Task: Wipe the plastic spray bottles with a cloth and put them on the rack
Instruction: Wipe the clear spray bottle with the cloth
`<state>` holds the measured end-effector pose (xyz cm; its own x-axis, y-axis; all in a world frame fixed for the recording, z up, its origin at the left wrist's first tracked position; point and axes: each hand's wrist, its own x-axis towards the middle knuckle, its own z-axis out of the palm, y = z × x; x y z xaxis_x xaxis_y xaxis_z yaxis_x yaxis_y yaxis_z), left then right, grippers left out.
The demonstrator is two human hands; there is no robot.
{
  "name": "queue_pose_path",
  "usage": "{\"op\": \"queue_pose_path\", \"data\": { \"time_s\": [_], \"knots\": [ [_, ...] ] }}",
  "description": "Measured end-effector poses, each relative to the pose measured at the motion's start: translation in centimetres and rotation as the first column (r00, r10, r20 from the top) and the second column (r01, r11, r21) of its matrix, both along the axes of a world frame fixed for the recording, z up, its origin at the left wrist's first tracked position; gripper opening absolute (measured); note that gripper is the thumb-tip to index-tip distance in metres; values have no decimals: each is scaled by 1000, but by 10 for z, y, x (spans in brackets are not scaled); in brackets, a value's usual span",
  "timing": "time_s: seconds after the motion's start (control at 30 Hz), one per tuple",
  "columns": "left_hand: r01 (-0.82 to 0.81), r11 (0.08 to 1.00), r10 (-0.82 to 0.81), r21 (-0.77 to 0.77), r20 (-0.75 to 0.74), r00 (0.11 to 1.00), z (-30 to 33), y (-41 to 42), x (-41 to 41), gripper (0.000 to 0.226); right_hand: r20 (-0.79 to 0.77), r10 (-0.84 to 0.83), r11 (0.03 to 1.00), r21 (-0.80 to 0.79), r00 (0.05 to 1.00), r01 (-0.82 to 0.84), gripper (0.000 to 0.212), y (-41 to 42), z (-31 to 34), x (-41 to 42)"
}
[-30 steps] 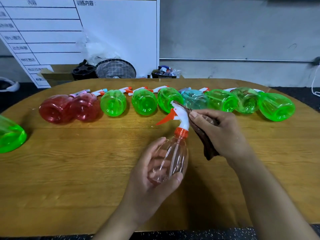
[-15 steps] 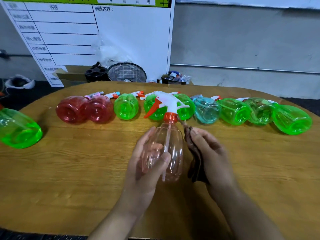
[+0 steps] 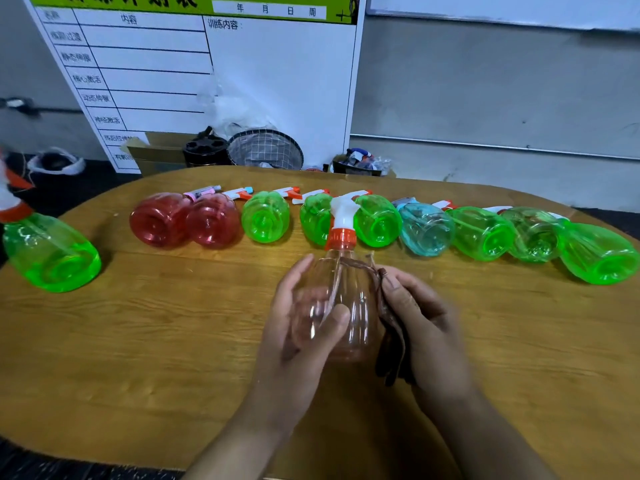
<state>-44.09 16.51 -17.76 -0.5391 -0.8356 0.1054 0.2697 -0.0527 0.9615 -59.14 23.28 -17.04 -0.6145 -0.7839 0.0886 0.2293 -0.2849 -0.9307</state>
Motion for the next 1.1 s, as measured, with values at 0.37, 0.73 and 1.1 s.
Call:
{"op": "queue_pose_path", "data": {
  "time_s": [0.37, 0.73, 1.1],
  "knots": [
    [87, 996, -86, -36, 41, 995, 1, 4, -1, 83, -117, -14, 999, -39, 993, 10, 28, 2, -1, 0],
    [143, 990, -143, -2, 43, 989, -8, 7, -4, 96, -501, -169, 985, -73, 849, 153, 20, 4, -3, 2],
    [171, 978, -155, -116, 131, 979, -27, 12, -6, 81, -839, -197, 956, -49, 507, 289, 23, 6, 9, -30]
  ]
}}
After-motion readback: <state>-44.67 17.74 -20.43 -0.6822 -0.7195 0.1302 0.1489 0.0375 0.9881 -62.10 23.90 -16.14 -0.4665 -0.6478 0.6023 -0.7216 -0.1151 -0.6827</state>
